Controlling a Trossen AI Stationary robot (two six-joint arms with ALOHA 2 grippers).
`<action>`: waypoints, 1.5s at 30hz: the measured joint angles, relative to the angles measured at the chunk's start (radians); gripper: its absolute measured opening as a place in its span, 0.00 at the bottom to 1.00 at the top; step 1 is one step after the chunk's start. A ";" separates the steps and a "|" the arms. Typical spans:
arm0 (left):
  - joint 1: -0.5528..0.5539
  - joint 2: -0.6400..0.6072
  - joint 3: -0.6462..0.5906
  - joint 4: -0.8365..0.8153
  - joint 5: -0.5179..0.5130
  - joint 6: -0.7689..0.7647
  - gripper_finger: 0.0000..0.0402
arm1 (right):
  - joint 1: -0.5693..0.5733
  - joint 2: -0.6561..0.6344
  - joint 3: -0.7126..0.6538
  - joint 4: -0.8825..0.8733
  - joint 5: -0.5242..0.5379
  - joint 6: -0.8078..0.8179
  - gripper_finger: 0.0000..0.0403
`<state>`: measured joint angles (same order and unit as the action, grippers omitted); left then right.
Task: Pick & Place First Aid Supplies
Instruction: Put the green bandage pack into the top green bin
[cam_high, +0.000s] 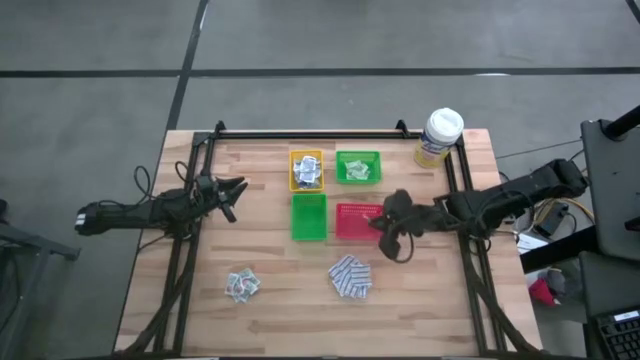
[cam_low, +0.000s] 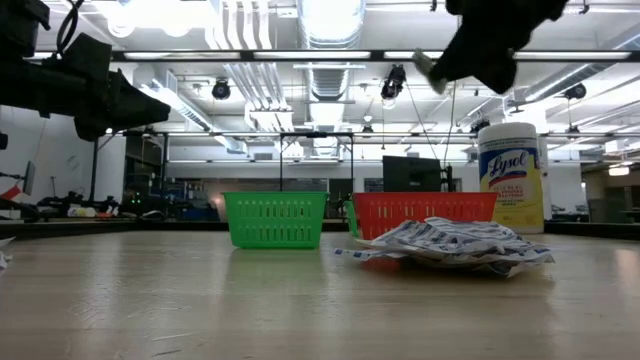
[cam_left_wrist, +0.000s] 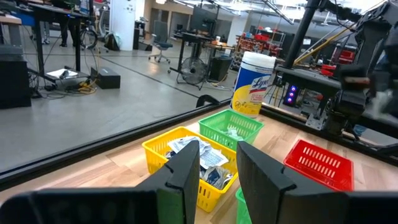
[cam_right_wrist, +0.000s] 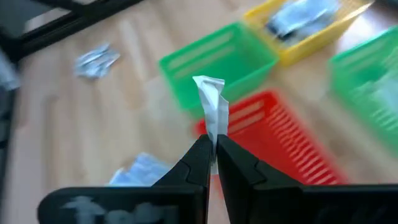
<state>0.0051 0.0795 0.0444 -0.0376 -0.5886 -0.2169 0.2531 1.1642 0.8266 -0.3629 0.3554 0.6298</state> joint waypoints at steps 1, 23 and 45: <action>0.000 0.000 0.000 0.000 0.000 0.000 0.27 | -0.019 0.004 0.004 0.001 0.019 -0.027 0.07; 0.000 0.017 0.000 0.000 0.000 -0.015 0.27 | -0.502 0.293 0.275 -0.238 0.058 -0.596 0.07; 0.000 0.018 0.000 0.000 0.000 0.002 0.27 | -0.760 0.742 0.568 -0.444 -0.279 -0.855 0.07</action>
<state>0.0051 0.0975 0.0444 -0.0376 -0.5888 -0.2150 -0.5066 1.9057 1.3943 -0.8065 0.0764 -0.2249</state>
